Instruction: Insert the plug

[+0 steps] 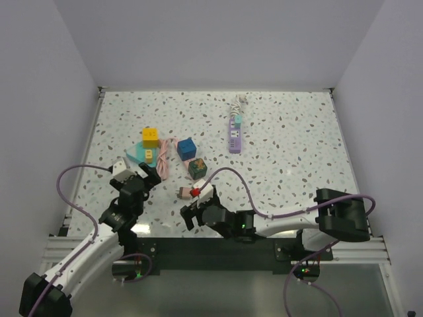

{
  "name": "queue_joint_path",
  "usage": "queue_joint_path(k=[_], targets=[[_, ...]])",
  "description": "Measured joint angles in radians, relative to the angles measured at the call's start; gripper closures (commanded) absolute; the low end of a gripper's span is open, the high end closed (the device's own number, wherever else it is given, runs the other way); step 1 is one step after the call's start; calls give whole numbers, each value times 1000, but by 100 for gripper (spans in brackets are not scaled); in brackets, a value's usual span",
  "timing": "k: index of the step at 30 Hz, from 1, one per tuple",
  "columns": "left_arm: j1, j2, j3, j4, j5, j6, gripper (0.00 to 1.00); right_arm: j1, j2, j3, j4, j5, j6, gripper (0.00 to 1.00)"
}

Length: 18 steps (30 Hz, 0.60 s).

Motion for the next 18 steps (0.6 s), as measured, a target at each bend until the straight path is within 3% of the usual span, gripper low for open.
queue_joint_path(k=[6,18], targets=[[0,-41,1,-11,-78,0,0,-26,4,-24,10,-1,0,11],[0,-97,4,-19,-60,0,0,-28,223,74,47,56,13,10]])
